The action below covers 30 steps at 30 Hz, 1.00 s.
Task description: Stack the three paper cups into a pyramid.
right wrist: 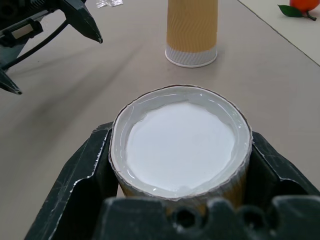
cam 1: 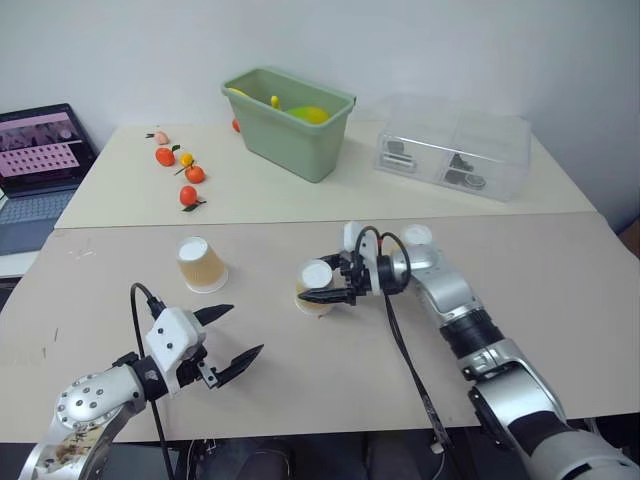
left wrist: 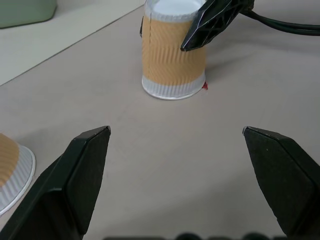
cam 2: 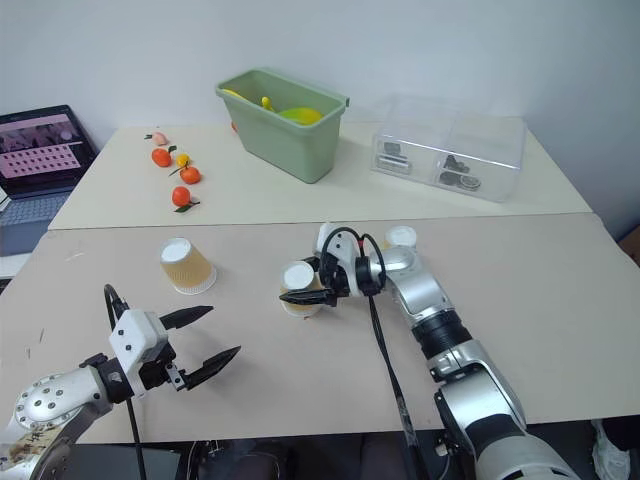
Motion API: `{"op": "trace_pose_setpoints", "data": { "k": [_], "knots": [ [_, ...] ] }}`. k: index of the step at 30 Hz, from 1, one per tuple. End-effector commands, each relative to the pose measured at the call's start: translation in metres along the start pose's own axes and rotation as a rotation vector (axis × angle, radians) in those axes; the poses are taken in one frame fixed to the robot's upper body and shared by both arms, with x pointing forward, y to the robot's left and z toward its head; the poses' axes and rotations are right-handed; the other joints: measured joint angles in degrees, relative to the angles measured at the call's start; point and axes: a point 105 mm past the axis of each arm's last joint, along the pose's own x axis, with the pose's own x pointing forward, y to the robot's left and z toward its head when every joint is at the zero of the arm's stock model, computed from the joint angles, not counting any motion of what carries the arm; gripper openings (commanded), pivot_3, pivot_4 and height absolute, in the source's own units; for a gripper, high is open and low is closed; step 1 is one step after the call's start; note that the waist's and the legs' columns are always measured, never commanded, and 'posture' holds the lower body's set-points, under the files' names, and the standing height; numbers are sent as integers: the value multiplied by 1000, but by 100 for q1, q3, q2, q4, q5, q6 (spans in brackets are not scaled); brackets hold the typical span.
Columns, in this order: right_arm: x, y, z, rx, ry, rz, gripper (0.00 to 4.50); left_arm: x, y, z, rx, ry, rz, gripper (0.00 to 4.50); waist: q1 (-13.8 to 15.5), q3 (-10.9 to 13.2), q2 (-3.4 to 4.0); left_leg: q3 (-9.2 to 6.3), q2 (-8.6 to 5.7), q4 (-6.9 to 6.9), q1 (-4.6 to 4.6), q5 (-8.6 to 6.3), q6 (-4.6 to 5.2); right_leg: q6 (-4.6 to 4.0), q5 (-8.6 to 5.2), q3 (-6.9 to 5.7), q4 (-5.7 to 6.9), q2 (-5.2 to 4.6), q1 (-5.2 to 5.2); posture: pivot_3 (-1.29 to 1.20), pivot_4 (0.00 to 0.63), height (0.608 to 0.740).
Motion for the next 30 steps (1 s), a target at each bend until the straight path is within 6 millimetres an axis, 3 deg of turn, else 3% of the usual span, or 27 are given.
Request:
{"op": "trace_pose_setpoints", "data": {
  "k": [1, 10, 14, 18, 24, 30],
  "knots": [
    [4, -3, 21, -55, -50, 18, 3330, 1, -3, 11, 38, -46, 5, 4500, -27, 0, 0, 0, 2, 0, -1, 0, -1, -2, 1, 0, 1, 2, -3, 0, 150, 740],
    [15, -6, 18, -1, -66, -21, 3330, 6, -1, 13, 37, -61, -12, 4500, -115, -1, 2, 0, 6, 0, -2, -3, -7, -5, 2, 1, 1, 7, -8, 0, 150, 740],
    [19, -8, 13, 60, -65, -25, 4366, 9, -1, 12, 36, -62, -18, 4500, -112, -1, 2, 1, 7, 0, -2, -4, -8, -8, 4, 3, 2, 8, -10, 0, 150, 740],
    [22, -13, 4, 70, -20, -61, 4456, 11, -2, 11, 33, -65, -29, 4500, -118, -1, 3, 2, 7, -1, -2, -4, -8, -8, 4, 3, 1, 8, -11, 0, 150, 740],
    [5, -13, 21, 146, -91, -33, 4456, 18, 0, 11, 28, -80, -49, 4500, -112, -1, 4, 3, 6, 0, -4, -4, -9, -8, 4, 4, 2, 9, -12, 0, 150, 740],
    [-16, -14, 20, 195, -103, -60, 4456, 25, 3, 10, 20, -87, -73, 4500, -112, -1, 3, 3, 7, 0, -4, -4, -8, -8, 4, 4, 2, 9, -12, 0, 150, 740]
  ]
}}
